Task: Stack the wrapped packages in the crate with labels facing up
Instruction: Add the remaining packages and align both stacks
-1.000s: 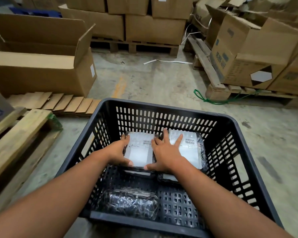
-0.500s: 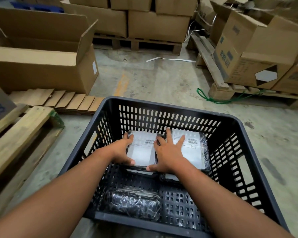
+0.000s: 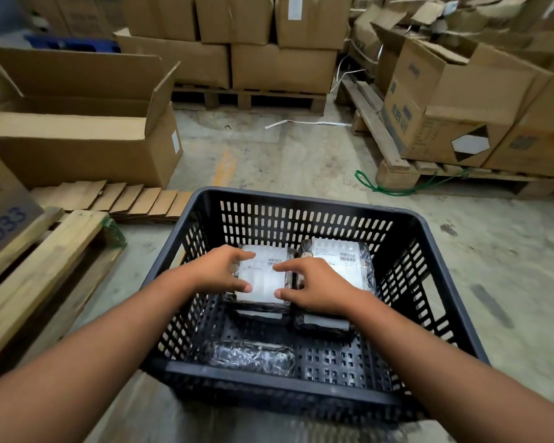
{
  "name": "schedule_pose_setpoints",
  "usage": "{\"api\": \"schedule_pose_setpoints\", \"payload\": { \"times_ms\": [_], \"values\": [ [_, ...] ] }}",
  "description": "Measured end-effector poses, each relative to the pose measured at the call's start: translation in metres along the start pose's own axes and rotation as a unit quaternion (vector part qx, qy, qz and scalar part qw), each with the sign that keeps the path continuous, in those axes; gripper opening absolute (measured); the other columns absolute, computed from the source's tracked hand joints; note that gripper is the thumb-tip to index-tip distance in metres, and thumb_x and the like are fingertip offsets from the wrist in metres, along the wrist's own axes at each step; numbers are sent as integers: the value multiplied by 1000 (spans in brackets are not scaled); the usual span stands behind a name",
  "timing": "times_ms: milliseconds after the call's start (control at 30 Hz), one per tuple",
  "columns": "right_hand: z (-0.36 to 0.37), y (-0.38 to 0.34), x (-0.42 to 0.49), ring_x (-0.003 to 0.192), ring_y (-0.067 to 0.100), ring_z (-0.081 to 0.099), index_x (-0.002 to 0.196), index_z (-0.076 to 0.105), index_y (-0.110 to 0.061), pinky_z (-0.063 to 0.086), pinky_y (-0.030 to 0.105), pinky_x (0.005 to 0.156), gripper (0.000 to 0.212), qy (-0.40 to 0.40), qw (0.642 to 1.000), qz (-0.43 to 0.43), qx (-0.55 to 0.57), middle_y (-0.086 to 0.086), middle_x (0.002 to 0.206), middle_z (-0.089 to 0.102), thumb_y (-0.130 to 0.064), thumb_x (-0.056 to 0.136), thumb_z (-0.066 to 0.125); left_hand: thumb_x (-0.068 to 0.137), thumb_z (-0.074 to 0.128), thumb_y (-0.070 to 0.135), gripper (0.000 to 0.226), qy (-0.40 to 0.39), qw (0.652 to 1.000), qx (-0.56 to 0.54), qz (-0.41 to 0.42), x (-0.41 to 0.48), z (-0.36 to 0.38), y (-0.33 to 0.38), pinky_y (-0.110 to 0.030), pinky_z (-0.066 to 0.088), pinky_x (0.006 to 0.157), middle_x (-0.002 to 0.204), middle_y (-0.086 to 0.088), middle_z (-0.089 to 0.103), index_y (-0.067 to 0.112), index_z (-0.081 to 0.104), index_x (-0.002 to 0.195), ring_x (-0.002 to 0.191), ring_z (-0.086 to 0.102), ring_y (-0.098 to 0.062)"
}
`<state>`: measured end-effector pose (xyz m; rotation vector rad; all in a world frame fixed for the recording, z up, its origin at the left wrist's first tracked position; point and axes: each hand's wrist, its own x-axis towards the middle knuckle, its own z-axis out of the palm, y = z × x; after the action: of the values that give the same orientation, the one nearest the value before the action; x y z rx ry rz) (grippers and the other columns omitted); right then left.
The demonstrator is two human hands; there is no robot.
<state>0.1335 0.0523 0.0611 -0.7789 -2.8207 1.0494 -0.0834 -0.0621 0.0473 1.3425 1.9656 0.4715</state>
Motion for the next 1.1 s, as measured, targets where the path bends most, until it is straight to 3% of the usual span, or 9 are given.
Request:
{"api": "schedule_pose_setpoints", "payload": {
  "times_ms": [267, 367, 533, 600, 667, 767, 867, 1000, 1100],
  "values": [
    [30, -2, -29, 107, 10, 72, 85, 73, -39, 59, 43, 97, 34, -227, 970, -27, 81, -1, 116, 77, -42, 61, 96, 73, 91, 16, 67, -220, 975, -10, -17, -37, 10, -12, -11, 53, 81, 116, 23, 71, 16, 65, 135, 100, 69, 5],
    [33, 4, -30, 100, 12, 74, 87, 73, -37, 61, 40, 91, 34, -224, 967, -27, 117, -2, 110, 78, -39, 62, 96, 74, 91, 22, 59, -240, 971, 6, 0, -40, 11, -10, -10, 51, 85, 101, 29, 74, 19, 70, 129, 98, 69, 8],
    [20, 12, -28, 96, 22, 76, 88, 80, -31, 60, 30, 87, 20, -160, 964, -5, 212, 10, 104, 80, -24, 72, 92, 68, 94, 24, 79, -253, 967, 15, 10, -41, 5, -2, -29, 44, 110, 131, 21, 64, 30, 60, 139, 126, 58, -4],
    [18, 14, -27, 82, 10, 77, 90, 83, -29, 56, 18, 76, 16, -152, 961, 5, 232, 2, 92, 82, -18, 79, 87, 62, 96, 29, 95, -240, 970, 37, 18, -41, 4, -1, -32, 38, 115, 140, 22, 58, 33, 51, 146, 133, 51, -4],
    [18, 16, -27, 94, 10, 76, 92, 84, -29, 58, 23, 84, 16, -146, 963, 10, 227, 4, 101, 82, -19, 80, 88, 58, 97, 31, 107, -231, 970, 64, 32, -41, 7, 0, -31, 35, 117, 145, 21, 53, 35, 44, 150, 136, 47, -2],
    [20, 16, -27, 115, 9, 69, 95, 83, -28, 53, 34, 104, 29, -156, 972, -5, 176, 2, 118, 77, -29, 69, 96, 57, 97, 26, 108, -222, 969, 98, 43, -42, 18, 3, -32, 43, 111, 143, 20, 56, 41, 43, 150, 130, 53, -3],
    [21, 15, -27, 96, 4, 72, 94, 82, -22, 55, 31, 92, 31, -145, 974, -12, 172, -7, 99, 79, -24, 67, 97, 59, 94, 23, 102, -197, 976, 79, 49, -44, 19, 6, -27, 53, 98, 130, 23, 64, 50, 46, 144, 114, 61, 1],
    [5, 15, -27, 110, 32, 71, 90, 85, -24, 50, 41, 101, 22, -60, 967, -9, 247, 12, 115, 78, -17, 71, 94, 69, 84, 5, 83, -159, 984, -8, 76, -44, -5, 15, -28, 60, 76, 103, 16, 76, 49, 59, 135, 83, 69, -5],
    [-10, 13, -28, 134, 8, 56, 92, 85, -33, 42, 42, 117, 30, -5, 970, -20, 243, 1, 139, 66, -24, 66, 98, 72, 83, 6, 73, -123, 986, -44, 104, -45, -38, 26, -27, 58, 82, 112, 16, 76, 47, 65, 129, 95, 72, -12]
  ]
}}
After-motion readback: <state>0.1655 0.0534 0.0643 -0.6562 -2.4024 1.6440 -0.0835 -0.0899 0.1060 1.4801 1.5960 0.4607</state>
